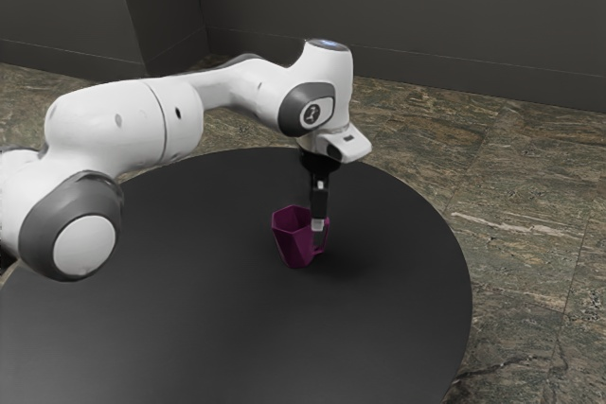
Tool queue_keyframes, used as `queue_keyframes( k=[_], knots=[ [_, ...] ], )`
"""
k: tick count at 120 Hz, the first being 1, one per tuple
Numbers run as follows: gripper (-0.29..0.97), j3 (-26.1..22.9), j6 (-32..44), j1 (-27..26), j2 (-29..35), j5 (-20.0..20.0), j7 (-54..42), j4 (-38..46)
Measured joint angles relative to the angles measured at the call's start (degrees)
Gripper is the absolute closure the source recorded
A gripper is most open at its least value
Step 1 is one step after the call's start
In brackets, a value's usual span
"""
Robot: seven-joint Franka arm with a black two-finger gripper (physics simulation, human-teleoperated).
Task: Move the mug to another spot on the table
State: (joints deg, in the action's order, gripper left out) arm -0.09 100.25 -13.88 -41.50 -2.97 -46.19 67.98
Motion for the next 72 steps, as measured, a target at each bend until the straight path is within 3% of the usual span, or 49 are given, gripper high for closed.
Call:
queue_keyframes(
  k=[33, 72],
  knots=[
    [0.00, -0.17, 6.74, -0.10, -3.75, -2.98, 1.70, 0.03],
    [0.00, -0.09, 9.31, -0.10, -6.31, -3.77, 2.98, 0.07]
  ],
)
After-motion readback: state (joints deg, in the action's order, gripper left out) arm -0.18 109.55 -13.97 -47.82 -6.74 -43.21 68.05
